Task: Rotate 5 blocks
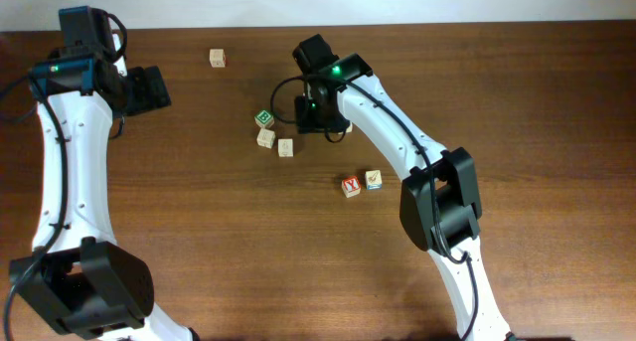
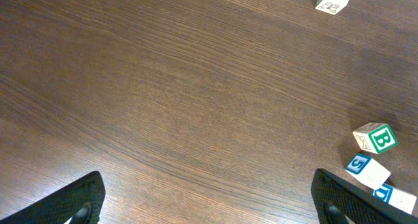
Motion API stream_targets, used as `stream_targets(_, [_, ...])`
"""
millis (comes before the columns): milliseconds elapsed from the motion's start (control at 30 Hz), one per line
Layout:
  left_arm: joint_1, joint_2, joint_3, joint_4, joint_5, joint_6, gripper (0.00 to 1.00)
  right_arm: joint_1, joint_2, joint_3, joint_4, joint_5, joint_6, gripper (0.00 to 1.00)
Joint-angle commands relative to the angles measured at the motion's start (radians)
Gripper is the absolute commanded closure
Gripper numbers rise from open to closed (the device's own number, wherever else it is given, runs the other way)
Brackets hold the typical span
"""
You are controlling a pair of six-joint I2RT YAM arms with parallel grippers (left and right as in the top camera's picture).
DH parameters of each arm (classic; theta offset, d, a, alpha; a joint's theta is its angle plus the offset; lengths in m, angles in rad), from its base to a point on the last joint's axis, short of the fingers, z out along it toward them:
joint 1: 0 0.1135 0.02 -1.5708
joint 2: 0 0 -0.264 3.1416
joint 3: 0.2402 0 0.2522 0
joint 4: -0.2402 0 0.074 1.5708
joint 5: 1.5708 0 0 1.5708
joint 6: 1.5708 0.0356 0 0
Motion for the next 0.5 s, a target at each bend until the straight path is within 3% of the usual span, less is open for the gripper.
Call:
stream_targets(0, [0.005,0.002,0.019,0.002,-0.011,-0.013,0.01,0.040,0.019,-0.019,0.056,-0.033,0.069,0.46])
stream_targets(467, [0.005,0.002,0.019,0.002,-0.011,-0.013,0.01,0.101,0.088,-0.025,0.086,0.063,0.118,0.47])
